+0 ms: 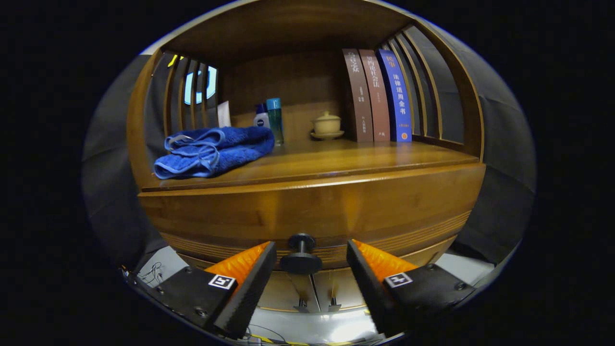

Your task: Pull open the drawer, take out the items inside it, and place them on the countertop above the cabinet.

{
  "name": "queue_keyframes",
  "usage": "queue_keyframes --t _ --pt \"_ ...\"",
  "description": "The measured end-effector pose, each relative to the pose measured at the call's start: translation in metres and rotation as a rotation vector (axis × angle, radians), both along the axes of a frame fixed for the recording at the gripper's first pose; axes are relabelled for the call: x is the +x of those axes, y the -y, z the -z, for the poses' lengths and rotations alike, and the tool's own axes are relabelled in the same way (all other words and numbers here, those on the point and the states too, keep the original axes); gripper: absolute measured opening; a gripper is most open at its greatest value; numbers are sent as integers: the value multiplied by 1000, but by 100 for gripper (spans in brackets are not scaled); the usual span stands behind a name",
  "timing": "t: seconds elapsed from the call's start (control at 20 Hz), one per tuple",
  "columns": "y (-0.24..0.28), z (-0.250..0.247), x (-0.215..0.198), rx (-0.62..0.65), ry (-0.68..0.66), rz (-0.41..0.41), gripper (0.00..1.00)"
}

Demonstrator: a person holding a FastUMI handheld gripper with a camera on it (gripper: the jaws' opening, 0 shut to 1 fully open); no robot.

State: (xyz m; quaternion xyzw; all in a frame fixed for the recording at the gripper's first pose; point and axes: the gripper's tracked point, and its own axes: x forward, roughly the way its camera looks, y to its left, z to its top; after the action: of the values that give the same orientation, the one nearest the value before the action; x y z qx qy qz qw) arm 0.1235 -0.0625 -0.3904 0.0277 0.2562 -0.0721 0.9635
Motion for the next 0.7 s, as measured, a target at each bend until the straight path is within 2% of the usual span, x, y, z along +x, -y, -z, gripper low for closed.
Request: queue_keyframes --t 0.1,0.15,0.2,0.25,0.3,0.45,0.7 --pt "-10 2 6 8 3 -27 75" --pt "-9 -5 -2 -24 -7 -32 63" --pt "-6 5 7 -50 -15 -34 51" --pt "-8 -4 0 -49 -16 -32 51" --pt "-7 1 1 -38 -22 -31 44" --pt "-7 3 2 -57 -42 -40 35" --pt "-11 -3 -27 -39 -57 -45 34"
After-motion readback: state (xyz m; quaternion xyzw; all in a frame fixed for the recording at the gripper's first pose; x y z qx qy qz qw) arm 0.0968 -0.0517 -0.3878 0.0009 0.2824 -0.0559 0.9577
